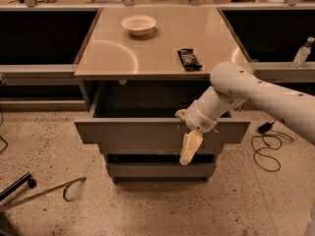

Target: Open top drawer

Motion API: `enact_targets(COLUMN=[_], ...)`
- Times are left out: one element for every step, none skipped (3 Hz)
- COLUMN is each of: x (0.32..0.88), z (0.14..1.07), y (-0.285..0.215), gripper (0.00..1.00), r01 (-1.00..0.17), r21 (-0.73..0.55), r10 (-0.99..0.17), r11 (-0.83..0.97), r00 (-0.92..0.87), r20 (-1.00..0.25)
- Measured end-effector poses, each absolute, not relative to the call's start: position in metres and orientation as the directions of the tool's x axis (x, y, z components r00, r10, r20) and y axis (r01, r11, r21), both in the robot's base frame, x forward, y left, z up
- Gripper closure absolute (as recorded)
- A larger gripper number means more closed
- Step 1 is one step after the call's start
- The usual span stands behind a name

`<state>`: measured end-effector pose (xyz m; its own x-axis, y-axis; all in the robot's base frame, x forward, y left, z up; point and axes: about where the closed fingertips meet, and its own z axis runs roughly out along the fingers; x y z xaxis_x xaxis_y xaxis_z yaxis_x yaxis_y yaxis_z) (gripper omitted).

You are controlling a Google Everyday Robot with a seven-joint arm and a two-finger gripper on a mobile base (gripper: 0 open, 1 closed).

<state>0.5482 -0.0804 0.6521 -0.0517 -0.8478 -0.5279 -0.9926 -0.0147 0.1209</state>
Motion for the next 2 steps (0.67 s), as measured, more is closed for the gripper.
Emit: enact_targets(x=[0.544,0.511], z=[0.654,0.668], y=[-0.08,-0.074], gripper=[0.0,0.0], r01=[-0.992,-0.989], r21=[0.127,0.149], r10=[-0.847,-0.825], r11=[-0.015,-0.017], r00=[-0.055,-0.07], r20=[-0.529,-0.561])
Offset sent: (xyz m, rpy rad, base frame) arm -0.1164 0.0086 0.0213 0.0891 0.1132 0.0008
